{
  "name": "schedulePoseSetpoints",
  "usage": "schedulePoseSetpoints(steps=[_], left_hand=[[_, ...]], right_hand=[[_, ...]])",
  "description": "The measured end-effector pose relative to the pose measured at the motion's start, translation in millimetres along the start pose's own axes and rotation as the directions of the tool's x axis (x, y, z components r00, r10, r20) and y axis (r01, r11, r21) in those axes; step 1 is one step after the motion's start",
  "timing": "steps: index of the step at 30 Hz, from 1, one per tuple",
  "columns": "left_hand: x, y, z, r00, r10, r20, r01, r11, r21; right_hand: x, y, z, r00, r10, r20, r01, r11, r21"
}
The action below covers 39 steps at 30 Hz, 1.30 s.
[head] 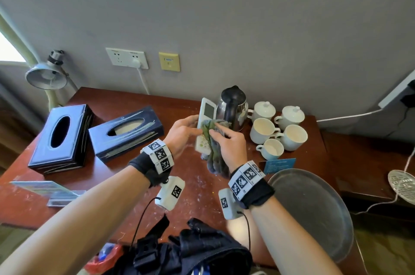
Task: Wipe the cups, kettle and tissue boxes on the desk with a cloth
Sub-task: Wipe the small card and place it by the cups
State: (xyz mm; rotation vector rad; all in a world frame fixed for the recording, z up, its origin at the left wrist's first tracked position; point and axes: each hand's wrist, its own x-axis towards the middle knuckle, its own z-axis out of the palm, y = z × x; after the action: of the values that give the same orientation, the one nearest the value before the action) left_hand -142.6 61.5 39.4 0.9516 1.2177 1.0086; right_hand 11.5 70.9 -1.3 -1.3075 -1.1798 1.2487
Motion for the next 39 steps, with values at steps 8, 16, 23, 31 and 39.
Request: schedulePoseSetpoints(steps=[8,16,23,31,39], left_hand=[[-14.3,-12.6,5.2,0.996,-0.072,0.044,0.068,0.994,0.089],[-18.8,-13.8,4.1,0.992,-0.021,-0.124,0.031,0.996,0.08],[-24.4,-6.1,13.6,0.999,-0.045,-0.029,0.052,0.96,0.274],[-32.0,3.4,28.0,0.999,-0.05,0.015,0.045,0.967,0.249],[-43.7,-1.2,31.8,0.987,-0.112,0.117,0.094,0.985,0.144]], right_hand=[[21.0,-5.3,1.5,0.987,0.017,-0.16,-0.013,1.0,0.023],[21.6,-13.5,1.0,0.968,0.131,-0.215,-0.059,0.948,0.311],[2.5,-15.1,-2.4,0.968,0.218,-0.122,-0.138,0.873,0.467],[-4.3,-22.1,-2.6,0.988,0.145,-0.057,-0.1,0.871,0.481],[-4.7,-26.3,-9.6,0.993,0.102,-0.064,-0.068,0.913,0.403]])
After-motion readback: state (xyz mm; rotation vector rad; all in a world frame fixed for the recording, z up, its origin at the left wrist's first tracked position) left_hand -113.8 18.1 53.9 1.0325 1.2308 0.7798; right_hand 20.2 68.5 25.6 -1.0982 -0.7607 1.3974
